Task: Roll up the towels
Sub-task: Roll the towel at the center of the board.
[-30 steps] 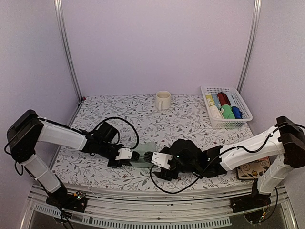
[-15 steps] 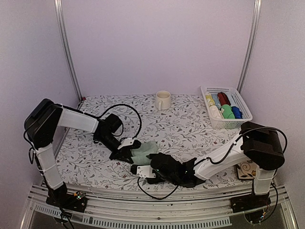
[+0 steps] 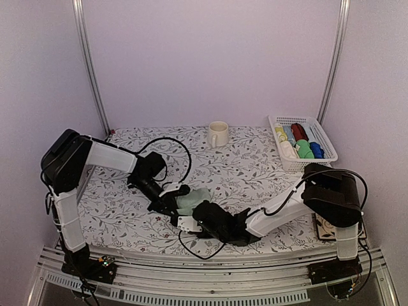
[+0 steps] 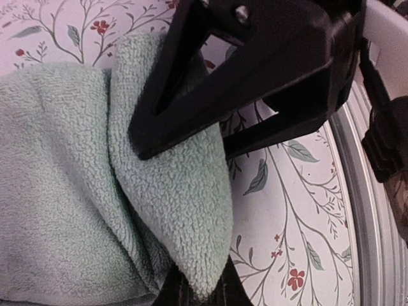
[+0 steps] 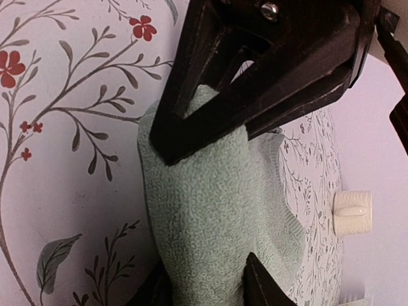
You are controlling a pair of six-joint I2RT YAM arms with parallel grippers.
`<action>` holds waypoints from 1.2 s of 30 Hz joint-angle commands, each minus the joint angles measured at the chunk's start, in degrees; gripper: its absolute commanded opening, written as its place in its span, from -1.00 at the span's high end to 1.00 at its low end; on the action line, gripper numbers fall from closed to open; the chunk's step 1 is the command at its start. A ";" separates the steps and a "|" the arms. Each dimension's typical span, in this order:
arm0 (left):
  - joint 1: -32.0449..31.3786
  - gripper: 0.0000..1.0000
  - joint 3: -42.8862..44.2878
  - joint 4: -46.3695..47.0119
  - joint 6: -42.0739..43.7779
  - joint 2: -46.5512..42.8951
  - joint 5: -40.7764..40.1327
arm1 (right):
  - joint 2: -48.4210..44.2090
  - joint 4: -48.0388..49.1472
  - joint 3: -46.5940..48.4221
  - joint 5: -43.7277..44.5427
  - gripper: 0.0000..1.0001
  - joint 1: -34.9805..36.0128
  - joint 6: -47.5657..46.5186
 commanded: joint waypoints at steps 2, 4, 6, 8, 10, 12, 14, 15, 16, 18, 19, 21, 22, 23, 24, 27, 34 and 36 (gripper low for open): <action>-0.72 0.89 -3.38 -7.42 0.74 3.79 -7.28 | 1.54 -8.79 2.22 -2.72 0.44 -1.15 5.15; -0.58 0.52 -4.02 -6.13 -0.09 1.66 -7.54 | 1.45 -11.70 3.12 -5.02 0.55 -1.31 6.55; -0.34 0.18 -5.62 -3.82 -1.27 -3.00 -8.25 | 0.70 -14.36 3.65 -7.96 0.58 -1.59 8.05; -0.06 -0.05 -8.32 -0.02 -2.89 -8.17 -9.41 | -0.35 -17.74 4.35 -12.15 0.60 -2.36 9.77; 0.06 -0.23 -11.97 5.20 -5.05 -14.10 -11.24 | -0.92 -21.76 5.54 -17.24 0.60 -3.42 12.29; -0.04 -0.38 -17.38 12.45 -7.15 -19.74 -13.39 | -1.38 -24.22 6.02 -20.65 0.68 -4.43 14.03; -0.19 -0.46 -21.06 17.88 -7.80 -24.50 -13.97 | -1.57 -26.26 6.55 -24.31 0.68 -5.37 15.42; -0.32 -0.48 -23.09 20.96 -8.40 -26.43 -14.78 | -1.45 -27.37 6.69 -26.25 0.68 -5.89 15.98; -0.44 -0.47 -25.30 23.57 -8.92 -28.47 -15.64 | -1.30 -28.68 6.71 -28.93 0.68 -6.47 16.76; -1.00 -0.48 -29.75 28.30 -9.21 -31.97 -17.60 | -0.53 -31.62 9.71 -33.87 0.67 -7.75 18.26; -1.52 -0.47 -31.86 31.03 -9.35 -34.53 -18.98 | 0.01 -32.97 10.74 -35.53 0.67 -8.21 18.98; -3.14 -0.48 -36.10 36.45 -9.15 -38.17 -21.94 | 1.30 -36.30 13.15 -38.32 0.67 -8.92 19.90; -3.81 -0.48 -38.10 38.97 -8.95 -40.14 -22.88 | 2.35 -38.08 14.49 -39.35 0.66 -9.15 20.16; -4.63 -0.48 -39.80 41.07 -8.63 -42.07 -23.78 | 3.29 -39.62 16.08 -40.42 0.66 -9.41 20.26; -5.50 -0.48 -41.76 43.75 -8.40 -43.92 -25.28 | 4.09 -41.17 17.46 -41.57 0.65 -9.71 20.49; -8.93 -0.51 -47.12 50.60 -5.95 -49.32 -28.97 | 6.54 -44.77 21.86 -43.88 0.64 -11.02 21.03; -12.60 -0.59 -52.24 56.19 -2.26 -53.74 -31.53 | 9.09 -49.02 27.53 -49.37 0.64 -13.75 22.27; -13.10 -0.59 -51.90 56.69 -2.08 -52.61 -32.72 | 9.89 -50.40 28.76 -50.26 0.64 -13.72 21.93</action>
